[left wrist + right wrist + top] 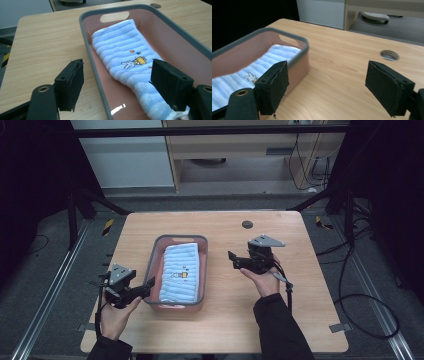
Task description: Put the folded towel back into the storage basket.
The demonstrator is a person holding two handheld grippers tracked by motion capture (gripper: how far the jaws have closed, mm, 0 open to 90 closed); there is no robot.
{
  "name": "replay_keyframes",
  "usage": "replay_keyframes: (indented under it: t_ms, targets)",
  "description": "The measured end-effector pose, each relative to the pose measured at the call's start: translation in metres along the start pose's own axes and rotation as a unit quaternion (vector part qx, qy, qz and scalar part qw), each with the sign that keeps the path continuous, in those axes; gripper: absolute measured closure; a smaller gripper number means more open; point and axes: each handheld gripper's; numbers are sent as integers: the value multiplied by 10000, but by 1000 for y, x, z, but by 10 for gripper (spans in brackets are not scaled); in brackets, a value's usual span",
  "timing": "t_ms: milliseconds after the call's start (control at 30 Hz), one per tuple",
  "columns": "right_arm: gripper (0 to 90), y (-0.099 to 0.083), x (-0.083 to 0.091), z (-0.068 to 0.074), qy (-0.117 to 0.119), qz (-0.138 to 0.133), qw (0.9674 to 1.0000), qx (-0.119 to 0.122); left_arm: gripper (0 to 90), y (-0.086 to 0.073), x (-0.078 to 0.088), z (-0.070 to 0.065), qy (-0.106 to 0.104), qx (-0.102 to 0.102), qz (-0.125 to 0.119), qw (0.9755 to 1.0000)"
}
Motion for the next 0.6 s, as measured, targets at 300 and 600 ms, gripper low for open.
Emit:
replay_keyframes:
  t_ms: [300,600]
  targets:
    - [245,-35,39,-36,-164,-1,9996,-208,276,-8,3,20,278,146,-9,9995]
    - [308,-67,63,-62,-377,90,9991,-170,425,-23,6,43,591,211,5,9980]
Point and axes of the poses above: each handheld gripper's, and its own axes: x roughly backward along the jaws, y roughly out of its top, z roughly to its left, and after that the axes turned 1 degree about y, right-handed
